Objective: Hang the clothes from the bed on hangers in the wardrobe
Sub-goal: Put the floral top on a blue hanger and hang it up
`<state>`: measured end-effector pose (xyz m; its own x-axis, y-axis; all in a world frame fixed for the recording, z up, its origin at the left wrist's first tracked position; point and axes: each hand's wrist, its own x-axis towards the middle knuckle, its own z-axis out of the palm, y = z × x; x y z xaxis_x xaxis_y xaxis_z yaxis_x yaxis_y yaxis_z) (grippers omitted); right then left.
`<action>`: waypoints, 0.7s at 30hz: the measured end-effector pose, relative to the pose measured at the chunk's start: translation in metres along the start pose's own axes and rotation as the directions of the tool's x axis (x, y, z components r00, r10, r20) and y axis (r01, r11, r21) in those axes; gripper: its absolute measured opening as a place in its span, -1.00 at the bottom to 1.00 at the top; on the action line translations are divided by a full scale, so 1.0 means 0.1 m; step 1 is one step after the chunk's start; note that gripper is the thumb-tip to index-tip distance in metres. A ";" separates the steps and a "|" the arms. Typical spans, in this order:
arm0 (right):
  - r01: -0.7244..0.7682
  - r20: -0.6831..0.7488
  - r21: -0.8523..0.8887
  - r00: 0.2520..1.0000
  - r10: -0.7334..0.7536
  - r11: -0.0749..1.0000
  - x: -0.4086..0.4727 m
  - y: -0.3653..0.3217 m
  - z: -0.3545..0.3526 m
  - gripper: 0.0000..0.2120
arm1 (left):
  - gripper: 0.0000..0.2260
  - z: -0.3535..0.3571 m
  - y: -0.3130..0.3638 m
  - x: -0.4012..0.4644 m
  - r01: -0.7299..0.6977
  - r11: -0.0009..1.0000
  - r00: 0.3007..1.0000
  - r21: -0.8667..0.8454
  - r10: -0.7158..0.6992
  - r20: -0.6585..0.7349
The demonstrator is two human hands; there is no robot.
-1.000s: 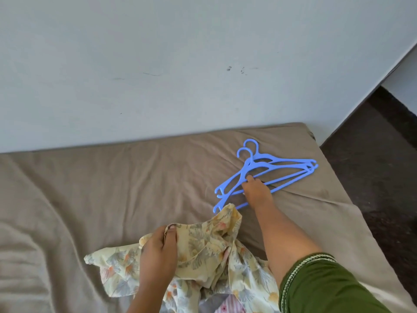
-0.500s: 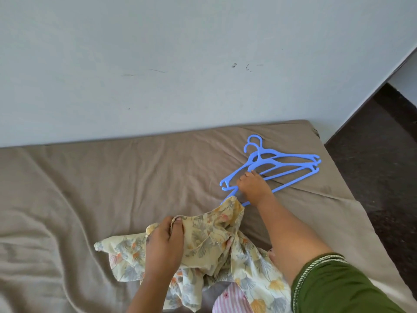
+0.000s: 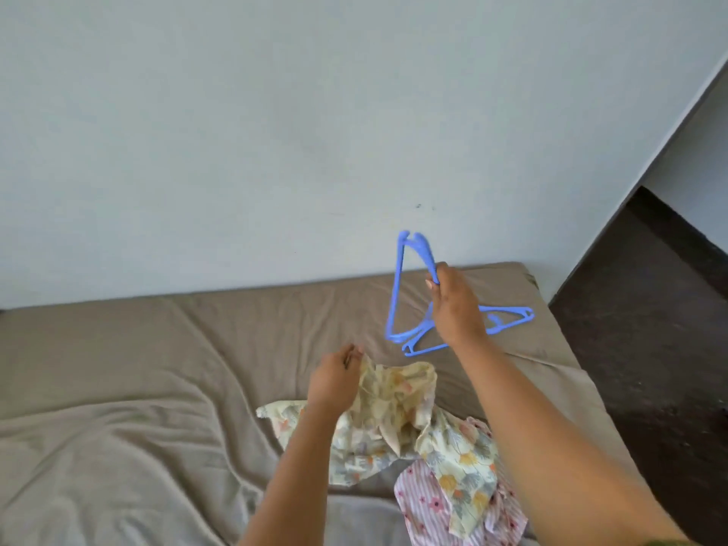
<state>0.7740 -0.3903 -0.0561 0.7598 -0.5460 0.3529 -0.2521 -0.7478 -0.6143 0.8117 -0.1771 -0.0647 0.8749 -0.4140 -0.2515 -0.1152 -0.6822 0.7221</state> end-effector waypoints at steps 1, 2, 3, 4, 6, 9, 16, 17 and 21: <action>-0.042 -0.021 0.142 0.999 0.046 0.989 -0.06 -0.14 0.00 -0.90 | -0.75 0.00 -0.01 0.10 -0.012 1.000 1.000 0.019 0.012 0.000; -0.030 -0.027 0.249 0.999 0.038 0.968 -0.21 -0.56 -0.27 -0.89 | -0.76 -0.29 0.10 -0.14 -0.003 1.000 0.999 0.022 0.004 -0.039; -0.042 -0.025 0.296 0.998 0.052 0.954 -0.27 -0.73 -0.34 -0.88 | -0.78 -0.41 0.15 -0.12 0.005 0.999 0.999 0.032 -0.003 -0.050; -0.031 -0.055 0.317 0.997 0.051 0.948 -0.29 -0.79 -0.35 -0.90 | -0.78 -0.42 0.16 -0.05 0.009 1.000 0.999 0.025 -0.007 -0.049; 0.042 -0.104 0.315 0.995 -0.010 0.948 -0.45 -1.18 -0.62 -0.92 | -0.78 -0.77 0.24 -0.31 0.005 0.999 0.997 0.033 -0.002 -0.074; 0.074 -0.208 0.309 0.978 -0.009 0.948 -0.49 -1.44 -0.90 -0.92 | -0.78 -1.01 0.21 -0.43 -0.011 0.997 0.997 0.082 0.017 -0.074; 0.215 -0.319 0.357 0.943 -0.098 0.909 -0.48 -2.02 -1.48 -0.90 | -0.73 -1.53 0.16 -0.73 0.021 0.999 0.971 0.025 -0.014 -0.240; 0.230 -0.309 0.359 0.944 -0.117 0.905 -0.50 -2.10 -1.52 -0.90 | -0.74 -1.61 0.20 -0.75 0.008 0.999 0.963 0.039 0.003 -0.270; 0.252 -0.319 0.377 0.939 -0.131 0.891 -0.55 -2.37 -1.60 -0.92 | -0.74 -1.90 0.27 -0.80 -0.016 0.997 0.931 0.073 0.042 -0.362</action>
<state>0.6957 -0.2436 0.1827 0.5553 -0.5353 0.6365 0.1932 -0.6614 -0.7247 0.8282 -0.0474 0.0972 0.9802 -0.1960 0.0287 -0.1633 -0.7173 0.6773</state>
